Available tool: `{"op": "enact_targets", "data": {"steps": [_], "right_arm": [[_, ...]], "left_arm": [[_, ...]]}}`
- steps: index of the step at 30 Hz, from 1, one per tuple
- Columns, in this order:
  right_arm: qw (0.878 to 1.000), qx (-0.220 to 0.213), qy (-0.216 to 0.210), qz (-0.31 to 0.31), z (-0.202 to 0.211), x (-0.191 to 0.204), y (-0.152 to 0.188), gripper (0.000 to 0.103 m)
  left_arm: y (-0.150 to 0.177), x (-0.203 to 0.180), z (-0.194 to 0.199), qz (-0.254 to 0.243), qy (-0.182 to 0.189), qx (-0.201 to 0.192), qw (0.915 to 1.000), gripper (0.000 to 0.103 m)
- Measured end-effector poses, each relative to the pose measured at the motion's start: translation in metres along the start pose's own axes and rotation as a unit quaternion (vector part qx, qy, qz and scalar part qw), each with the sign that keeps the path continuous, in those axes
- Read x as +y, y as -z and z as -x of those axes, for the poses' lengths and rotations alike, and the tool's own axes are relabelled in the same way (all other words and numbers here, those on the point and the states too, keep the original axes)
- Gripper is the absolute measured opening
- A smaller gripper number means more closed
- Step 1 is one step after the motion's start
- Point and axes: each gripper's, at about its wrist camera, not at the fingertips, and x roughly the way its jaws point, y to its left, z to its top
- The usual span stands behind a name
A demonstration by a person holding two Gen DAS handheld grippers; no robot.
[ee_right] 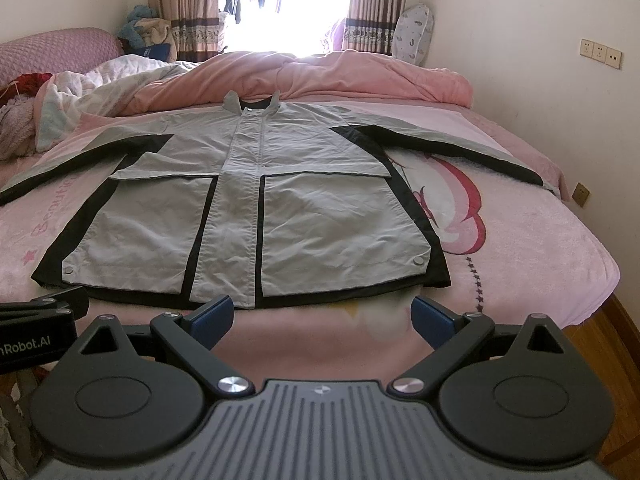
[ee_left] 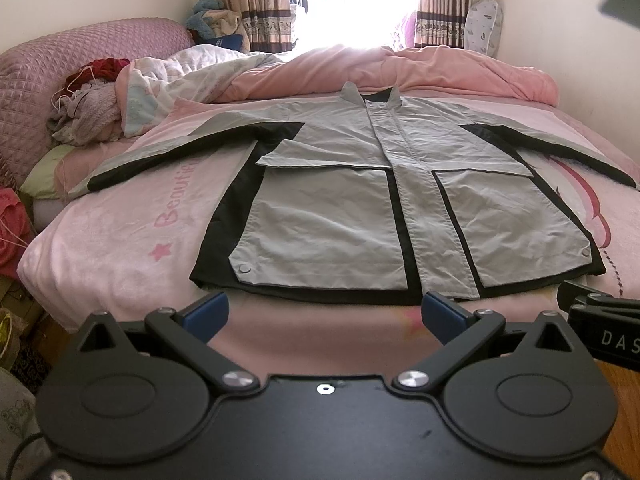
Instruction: Fold large clothes
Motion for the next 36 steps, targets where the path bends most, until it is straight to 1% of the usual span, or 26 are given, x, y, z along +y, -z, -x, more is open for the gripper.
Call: {"op": "enact_targets", "data": {"steps": [13,19,22,24,26,30,32,34,36], "right_arm": [[1.0,0.012,-0.002,0.003,-0.008,0.002,-0.002,0.103],[1.0,0.015,-0.001,0.002,-0.02,0.004,-0.015,0.103],[1.0,0.006,0.002,-0.003,-0.031,0.001,-0.029,0.103],[1.0,-0.001,0.006,-0.007,-0.04,-0.001,-0.041,0.103],[1.0,-0.011,0.009,-0.015,-0.051,-0.005,-0.055,0.103],[0.999,-0.038,0.016,-0.02,-0.074,-0.009,-0.087,0.103],[0.998,-0.055,0.016,-0.019,-0.086,-0.01,-0.104,0.103],[0.998,-0.064,0.01,-0.021,-0.103,-0.01,-0.124,0.103],[0.998,-0.063,0.003,-0.028,-0.119,-0.009,-0.142,0.103]], "left_arm": [[-0.004,0.002,-0.011,0.005,-0.001,0.012,0.9999,0.103],[-0.012,0.005,-0.022,0.007,-0.001,0.017,0.9998,0.103],[-0.019,0.014,-0.03,0.015,0.012,0.01,0.9998,0.103],[-0.026,0.023,-0.037,0.026,0.03,0.003,0.9992,0.103],[-0.034,0.033,-0.049,0.04,0.048,0.005,0.998,0.103],[-0.06,0.069,-0.086,0.096,0.083,0.02,0.9917,0.103],[-0.076,0.09,-0.104,0.117,0.078,0.021,0.9898,0.103],[-0.092,0.116,-0.121,0.133,0.056,0.011,0.9895,0.103],[-0.107,0.143,-0.138,0.151,0.029,0.008,0.988,0.103]]}}
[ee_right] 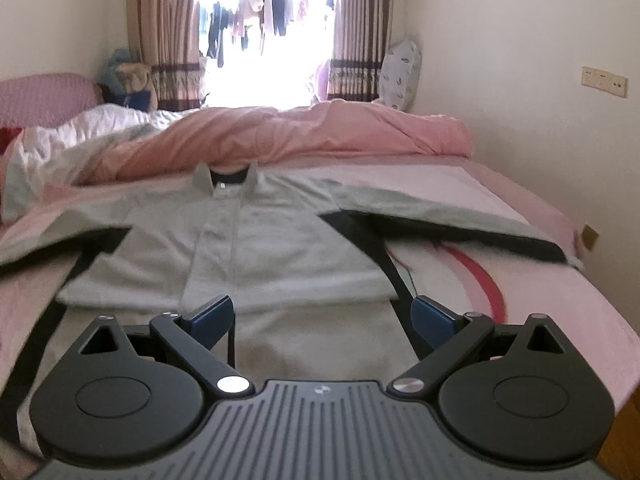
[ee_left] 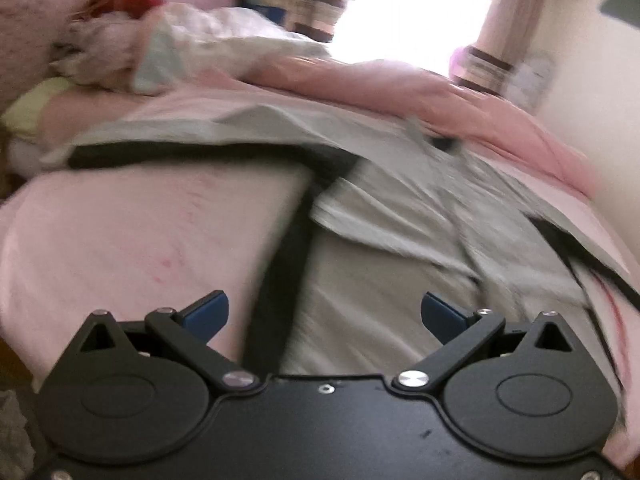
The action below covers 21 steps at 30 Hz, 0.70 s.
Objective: Fold large clothes
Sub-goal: 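Grasp the jacket's black side panel with the left gripper and lift it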
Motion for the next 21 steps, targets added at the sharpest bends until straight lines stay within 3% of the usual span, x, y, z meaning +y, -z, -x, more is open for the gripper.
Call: {"op": "enact_targets", "data": {"steps": [4,8,12,15,18,21], "right_arm": [[0.999,0.01,-0.028,-0.014,-0.044,0.007,-0.028,0.103],[0.999,-0.005,-0.042,-0.004,-0.079,0.021,-0.045,0.103],[0.998,-0.033,-0.026,0.037,-0.112,0.039,-0.055,0.103],[0.999,-0.007,-0.02,0.038,-0.141,0.046,-0.061,0.103],[0.999,0.02,-0.027,0.019,-0.167,0.049,-0.063,0.103],[0.998,0.044,-0.035,0.012,-0.185,0.05,-0.062,0.103]], "left_arm": [[-0.046,0.062,-0.036,0.071,-0.037,-0.015,0.9967,0.103],[-0.083,0.129,-0.074,0.15,-0.085,-0.041,0.9842,0.103],[-0.114,0.192,-0.107,0.221,-0.127,-0.061,0.965,0.103],[-0.13,0.232,-0.128,0.261,-0.148,-0.072,0.9511,0.101],[-0.141,0.267,-0.148,0.31,-0.157,-0.075,0.9346,0.09],[-0.139,0.29,-0.165,0.366,-0.161,-0.069,0.914,0.087]]}}
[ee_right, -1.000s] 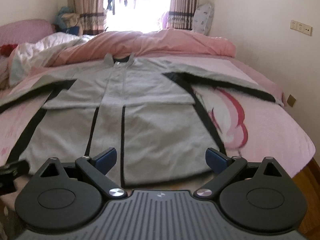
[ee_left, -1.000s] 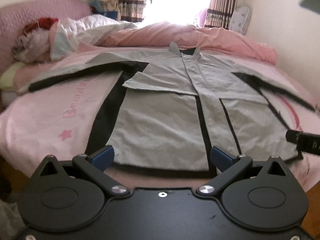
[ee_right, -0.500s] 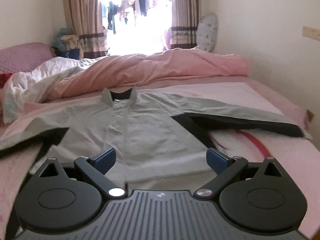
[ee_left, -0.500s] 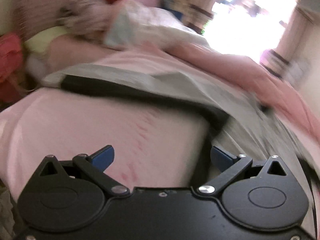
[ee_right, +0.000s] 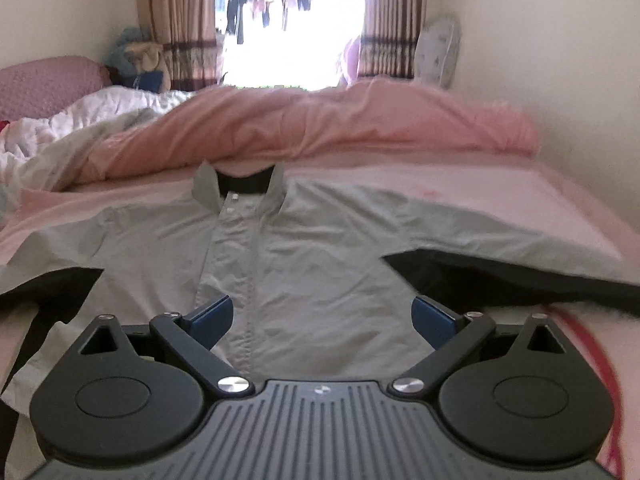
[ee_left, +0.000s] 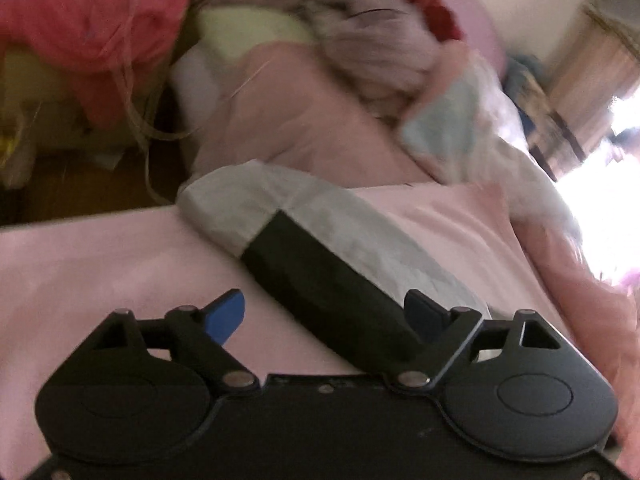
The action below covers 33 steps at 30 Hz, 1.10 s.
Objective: Fold large clothes
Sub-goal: 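Grasp the jacket's black side panel with the left gripper and lift it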
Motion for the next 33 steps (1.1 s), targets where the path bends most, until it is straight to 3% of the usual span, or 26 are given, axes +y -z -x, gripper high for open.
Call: {"op": "enact_targets", "data": {"steps": [4,12,15,17,18,20,24,28,31,33], "right_arm": [[1.0,0.013,0.003,0.008,-0.017,0.003,0.003,0.103],[0.999,0.039,-0.001,0.016,-0.041,0.006,0.009,0.103],[0.999,0.053,0.004,0.005,-0.05,0.001,0.013,0.103],[0.998,0.063,0.017,-0.004,-0.054,-0.005,0.015,0.103],[0.998,0.066,0.02,-0.008,-0.056,-0.008,0.016,0.103],[0.997,0.072,0.026,-0.015,-0.056,-0.015,0.018,0.103],[0.997,0.071,0.028,-0.028,-0.048,-0.029,0.021,0.103],[0.997,0.063,0.018,-0.04,-0.037,-0.039,0.021,0.103],[0.997,0.058,0.009,-0.047,-0.029,-0.046,0.021,0.103],[0.997,0.056,0.004,-0.05,-0.023,-0.05,0.023,0.103]], "left_arm": [[-0.006,0.015,-0.024,0.052,0.008,-0.007,0.9986,0.084],[-0.021,0.007,-0.045,0.06,0.0,-0.034,0.9976,0.081],[-0.02,-0.001,-0.042,0.023,-0.027,-0.035,0.9987,0.063],[-0.02,-0.003,-0.047,0.011,-0.035,-0.03,0.9989,0.032],[-0.021,-0.001,-0.048,0.011,-0.029,-0.026,0.9992,0.027],[-0.02,0.0,-0.046,0.022,-0.006,-0.018,0.9996,0.007],[-0.018,-0.022,-0.014,0.004,0.042,-0.046,0.9981,0.002],[-0.008,-0.081,0.027,-0.052,0.118,-0.05,0.9904,0.001],[0.017,-0.145,0.06,-0.115,0.185,-0.047,0.9749,0.001],[0.042,-0.191,0.077,-0.154,0.232,-0.033,0.9598,0.001]]}}
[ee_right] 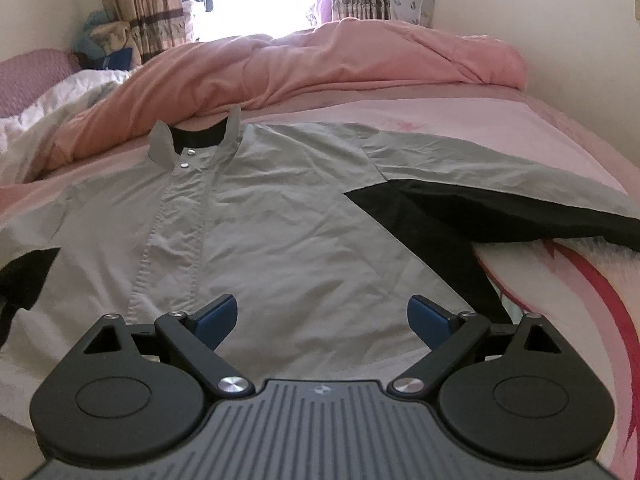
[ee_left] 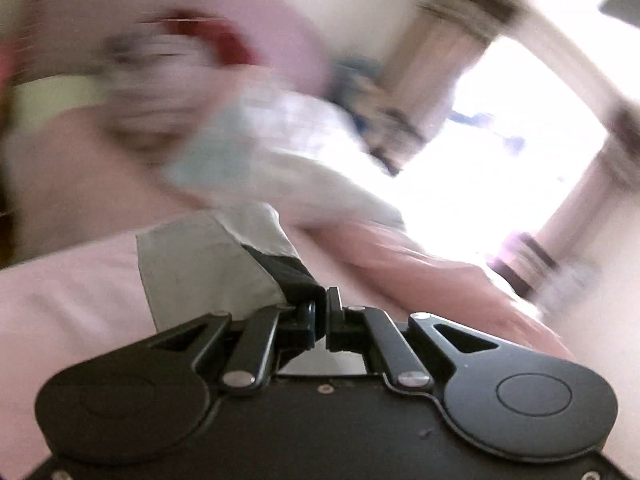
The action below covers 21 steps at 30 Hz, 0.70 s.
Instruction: Fold large clothes
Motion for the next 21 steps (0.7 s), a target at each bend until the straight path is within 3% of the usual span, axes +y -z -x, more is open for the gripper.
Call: {"op": "enact_targets", "data": {"steps": [3,6,7,10,13,15,17,19,21], "right_arm": [[1.0,-0.007,0.003,-0.003,0.01,-0.01,0.002,0.103],[1.0,-0.013,0.012,-0.006,0.019,-0.022,0.002,0.103],[1.0,-0.015,0.015,-0.008,0.022,-0.026,0.002,0.103],[0.999,-0.025,0.011,-0.019,0.024,-0.037,-0.001,0.103],[0.998,-0.032,-0.043,-0.033,0.014,-0.045,-0.009,0.103],[0.995,-0.025,-0.088,-0.043,0.0,-0.047,-0.013,0.102],[0.99,-0.006,-0.129,-0.055,-0.025,-0.044,-0.021,0.085],[0.987,0.022,-0.139,-0.076,-0.058,-0.038,-0.029,0.08],[0.984,0.049,-0.133,-0.109,-0.087,-0.037,-0.032,0.079]], "left_arm": [[0.028,-0.089,-0.018,-0.047,0.098,0.046,0.993,0.001],[0.078,-0.179,-0.038,-0.094,0.194,0.104,0.971,0.002],[0.095,-0.201,-0.043,-0.105,0.217,0.121,0.9629,0.006],[0.142,-0.255,-0.057,-0.156,0.248,0.169,0.941,0.067],[0.16,-0.264,-0.051,-0.234,0.219,0.131,0.9383,0.065],[0.153,-0.248,-0.051,-0.263,0.18,0.111,0.9412,0.065],[0.139,-0.216,-0.051,-0.268,0.136,0.107,0.9476,0.065],[0.126,-0.182,-0.054,-0.27,0.081,0.108,0.9533,0.065],[0.122,-0.147,-0.054,-0.288,0.029,0.117,0.9499,0.065]]}}
